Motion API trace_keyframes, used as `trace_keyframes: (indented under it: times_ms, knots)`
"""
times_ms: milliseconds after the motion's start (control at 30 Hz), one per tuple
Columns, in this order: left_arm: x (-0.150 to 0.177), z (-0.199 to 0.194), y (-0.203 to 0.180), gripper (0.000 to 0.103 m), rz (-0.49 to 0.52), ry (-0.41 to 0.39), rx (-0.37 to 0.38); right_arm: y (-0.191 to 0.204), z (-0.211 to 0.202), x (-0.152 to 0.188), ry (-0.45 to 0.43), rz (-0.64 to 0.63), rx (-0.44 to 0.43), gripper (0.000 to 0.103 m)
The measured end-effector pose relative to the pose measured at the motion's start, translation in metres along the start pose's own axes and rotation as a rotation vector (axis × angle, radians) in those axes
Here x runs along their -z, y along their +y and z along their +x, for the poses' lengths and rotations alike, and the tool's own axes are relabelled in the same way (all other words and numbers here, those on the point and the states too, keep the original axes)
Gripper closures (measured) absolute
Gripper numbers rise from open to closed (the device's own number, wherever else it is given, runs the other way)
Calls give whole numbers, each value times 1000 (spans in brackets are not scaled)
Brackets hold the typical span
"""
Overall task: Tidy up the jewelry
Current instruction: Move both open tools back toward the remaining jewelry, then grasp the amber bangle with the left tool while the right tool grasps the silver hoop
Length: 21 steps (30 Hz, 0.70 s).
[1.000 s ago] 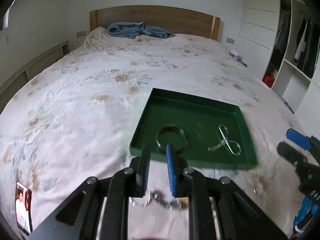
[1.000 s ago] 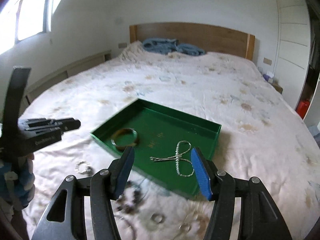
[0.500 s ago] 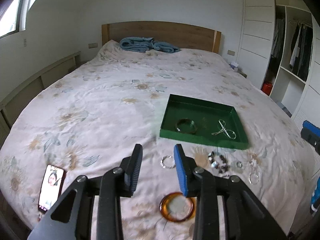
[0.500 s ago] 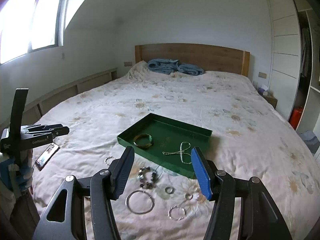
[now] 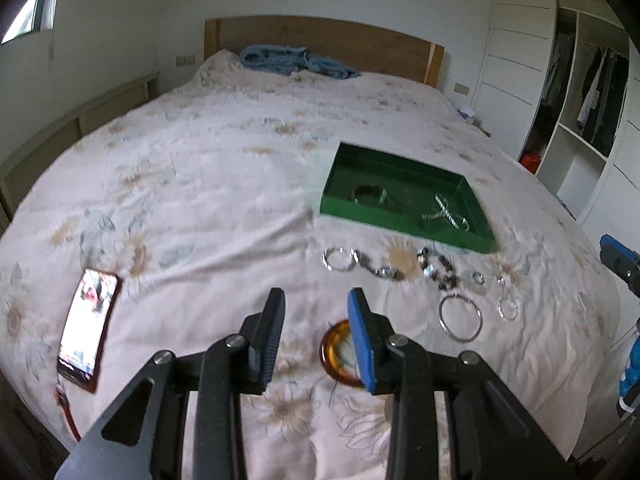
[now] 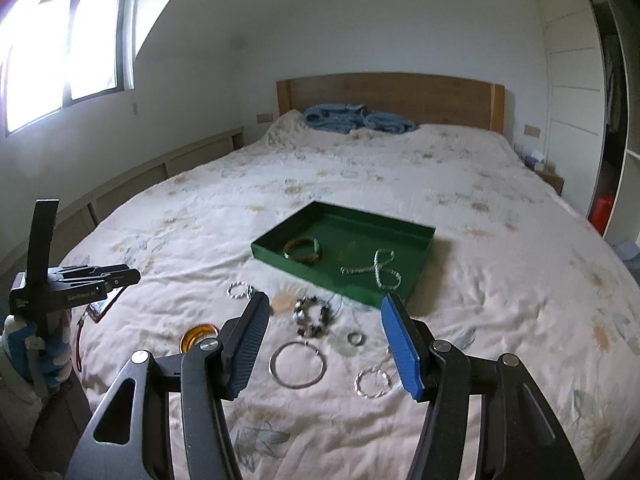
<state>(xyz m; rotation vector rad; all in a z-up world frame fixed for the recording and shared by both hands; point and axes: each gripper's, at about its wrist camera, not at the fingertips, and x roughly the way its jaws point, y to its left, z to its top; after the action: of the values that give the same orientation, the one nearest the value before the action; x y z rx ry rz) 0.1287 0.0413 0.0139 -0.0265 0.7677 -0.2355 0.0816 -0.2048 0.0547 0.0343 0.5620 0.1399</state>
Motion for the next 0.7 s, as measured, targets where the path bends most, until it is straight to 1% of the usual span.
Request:
trace_keyframes:
  times_ms: [200,467,700]
  knots:
    - [20,22,3,72,-21,52,37,2,21,14,53,4,-26,49]
    - [40,60,-5,72,1,136,92,3,61,30,135,4,-51,51]
    - [48,97,-5,72,2,204,100,0,106,46,226,-1,-72,56]
